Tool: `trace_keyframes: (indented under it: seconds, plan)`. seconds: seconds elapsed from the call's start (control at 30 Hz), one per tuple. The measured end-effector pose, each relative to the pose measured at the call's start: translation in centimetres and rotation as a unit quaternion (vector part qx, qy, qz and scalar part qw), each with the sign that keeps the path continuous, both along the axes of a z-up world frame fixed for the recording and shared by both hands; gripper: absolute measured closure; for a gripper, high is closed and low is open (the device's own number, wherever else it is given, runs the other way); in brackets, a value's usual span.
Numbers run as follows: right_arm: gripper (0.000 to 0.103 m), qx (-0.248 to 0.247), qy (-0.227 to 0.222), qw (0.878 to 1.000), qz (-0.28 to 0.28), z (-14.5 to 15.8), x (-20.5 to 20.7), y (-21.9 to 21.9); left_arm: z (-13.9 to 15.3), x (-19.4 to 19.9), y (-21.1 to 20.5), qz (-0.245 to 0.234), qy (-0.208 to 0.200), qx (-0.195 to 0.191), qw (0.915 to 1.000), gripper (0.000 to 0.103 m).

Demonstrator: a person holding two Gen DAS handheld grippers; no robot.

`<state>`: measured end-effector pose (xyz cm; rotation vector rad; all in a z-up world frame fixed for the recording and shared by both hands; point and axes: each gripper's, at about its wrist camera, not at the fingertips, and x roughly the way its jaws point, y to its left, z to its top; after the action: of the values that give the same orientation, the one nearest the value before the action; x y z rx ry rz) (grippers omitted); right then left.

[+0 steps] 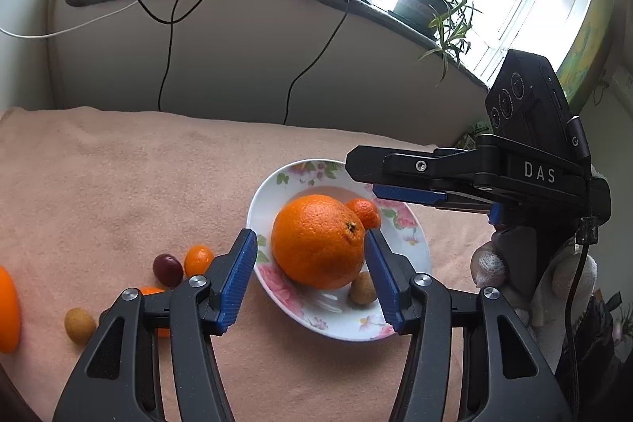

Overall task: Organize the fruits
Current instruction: 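Carry the large orange onto the white plate and open the right tool, then move the right tool to the other large orange and close on it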

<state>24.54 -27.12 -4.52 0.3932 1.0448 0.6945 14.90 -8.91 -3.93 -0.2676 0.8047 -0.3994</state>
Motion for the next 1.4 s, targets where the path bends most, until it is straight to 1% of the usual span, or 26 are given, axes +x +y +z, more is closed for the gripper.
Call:
trace_keyframes:
  seconds: [0.03,0.13,0.23,0.3,0.37,0.57,0.7,0.73,0.77,0.83,0.9,0.97,1.13,1.2,1.33,1.4]
  plan:
    - [0.019,-0.003,-0.005,1.000,-0.001,0.2,-0.3,-0.1,0.0,-0.2,0.1,0.001,-0.001,0.003,1.0000,0.046]
    - [0.019,-0.011,-0.019,1.000,-0.001,0.7,-1.1,-0.1,0.1,-0.6,0.2,0.004,-0.002,0.006,1.0000,0.046]
    - [0.019,-0.022,-0.033,0.999,-0.004,1.1,-2.1,0.0,0.1,-1.2,0.4,0.008,-0.003,0.011,0.9999,0.042]
    - [0.019,-0.029,-0.040,0.999,-0.005,1.3,-2.7,0.0,0.3,-1.7,0.5,0.011,-0.006,0.017,0.9998,0.042]
    - [0.019,-0.037,-0.046,0.998,-0.008,1.5,-3.2,0.1,0.5,-2.1,0.7,0.014,-0.009,0.020,0.9997,0.038]
    - [0.019,-0.044,-0.061,0.997,-0.005,1.7,-4.6,0.3,1.3,-3.5,1.1,0.024,-0.025,0.033,0.9989,0.038]
    - [0.019,-0.052,-0.079,0.996,-0.009,2.2,-5.6,0.7,1.5,-4.3,1.7,0.031,-0.030,0.040,0.9983,0.038]
    - [0.019,-0.052,-0.082,0.995,-0.010,2.4,-5.8,0.8,1.4,-4.5,1.9,0.034,-0.030,0.042,0.9981,0.036]
    - [0.019,-0.052,-0.085,0.995,-0.010,2.5,-6.0,1.0,1.4,-4.7,2.1,0.037,-0.030,0.042,0.9980,0.032]
    - [0.019,-0.062,-0.090,0.994,-0.013,2.7,-6.3,1.4,1.4,-5.1,2.6,0.042,-0.031,0.044,0.9976,0.031]
    - [0.019,-0.069,-0.095,0.993,-0.011,2.8,-6.5,2.0,1.4,-5.5,3.1,0.049,-0.033,0.047,0.9972,0.031]
    - [0.019,-0.068,-0.100,0.993,-0.008,2.9,-6.8,2.5,1.4,-6.0,3.8,0.059,-0.034,0.049,0.9965,0.026]
    - [0.019,-0.059,-0.110,0.992,0.009,3.1,-7.3,4.3,1.2,-7.1,6.1,0.083,-0.034,0.056,0.9944,0.025]
    - [0.014,-0.059,-0.117,0.991,0.015,3.3,-7.5,5.1,1.0,-7.5,7.2,0.094,-0.031,0.057,0.9935,0.025]
    - [0.013,-0.062,-0.127,0.989,0.032,3.7,-7.6,7.2,0.6,-8.2,9.7,0.120,-0.028,0.059,0.9907,0.025]
    - [0.008,-0.063,-0.123,0.990,0.041,3.7,-7.4,8.3,0.4,-8.6,11.1,0.134,-0.025,0.058,0.9889,0.025]
